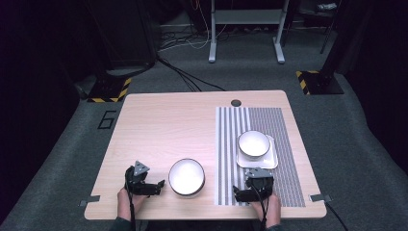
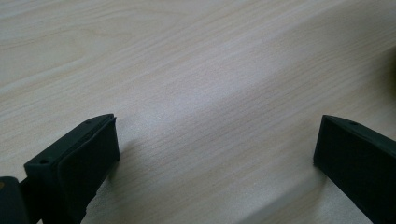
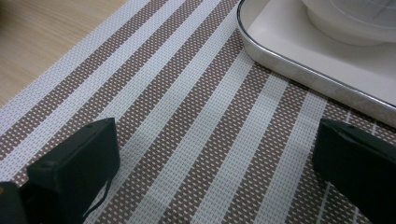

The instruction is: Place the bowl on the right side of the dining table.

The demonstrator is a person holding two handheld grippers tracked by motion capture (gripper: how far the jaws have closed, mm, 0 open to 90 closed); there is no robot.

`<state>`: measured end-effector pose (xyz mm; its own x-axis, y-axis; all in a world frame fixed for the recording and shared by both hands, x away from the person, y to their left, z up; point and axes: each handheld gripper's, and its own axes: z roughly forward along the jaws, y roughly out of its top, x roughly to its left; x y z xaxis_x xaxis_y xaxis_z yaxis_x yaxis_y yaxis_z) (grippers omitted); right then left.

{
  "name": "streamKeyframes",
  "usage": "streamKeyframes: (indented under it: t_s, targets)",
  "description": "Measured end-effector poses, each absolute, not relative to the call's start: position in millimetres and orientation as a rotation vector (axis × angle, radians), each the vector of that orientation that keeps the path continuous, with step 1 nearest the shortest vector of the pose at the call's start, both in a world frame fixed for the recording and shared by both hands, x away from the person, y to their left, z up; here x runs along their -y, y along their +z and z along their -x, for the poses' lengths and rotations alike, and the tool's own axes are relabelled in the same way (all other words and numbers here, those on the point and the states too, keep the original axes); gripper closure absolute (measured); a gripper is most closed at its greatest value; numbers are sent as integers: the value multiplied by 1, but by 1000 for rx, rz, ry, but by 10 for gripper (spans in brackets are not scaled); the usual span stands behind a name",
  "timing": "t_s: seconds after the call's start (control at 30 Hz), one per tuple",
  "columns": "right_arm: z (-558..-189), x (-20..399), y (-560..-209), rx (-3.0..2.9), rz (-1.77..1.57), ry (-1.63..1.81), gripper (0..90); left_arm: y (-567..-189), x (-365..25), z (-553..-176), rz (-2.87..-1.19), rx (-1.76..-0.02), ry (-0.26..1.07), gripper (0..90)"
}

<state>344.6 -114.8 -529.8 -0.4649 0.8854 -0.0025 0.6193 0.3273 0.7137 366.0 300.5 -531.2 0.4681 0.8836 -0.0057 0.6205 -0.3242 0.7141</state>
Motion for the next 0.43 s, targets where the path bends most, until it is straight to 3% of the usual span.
streamKeyframes:
  t_s: [0.43]
  targets:
    - [-346, 116, -530, -2215, -1318, 934, 0, -531, -301, -366, -2063, -1243, 517, 0]
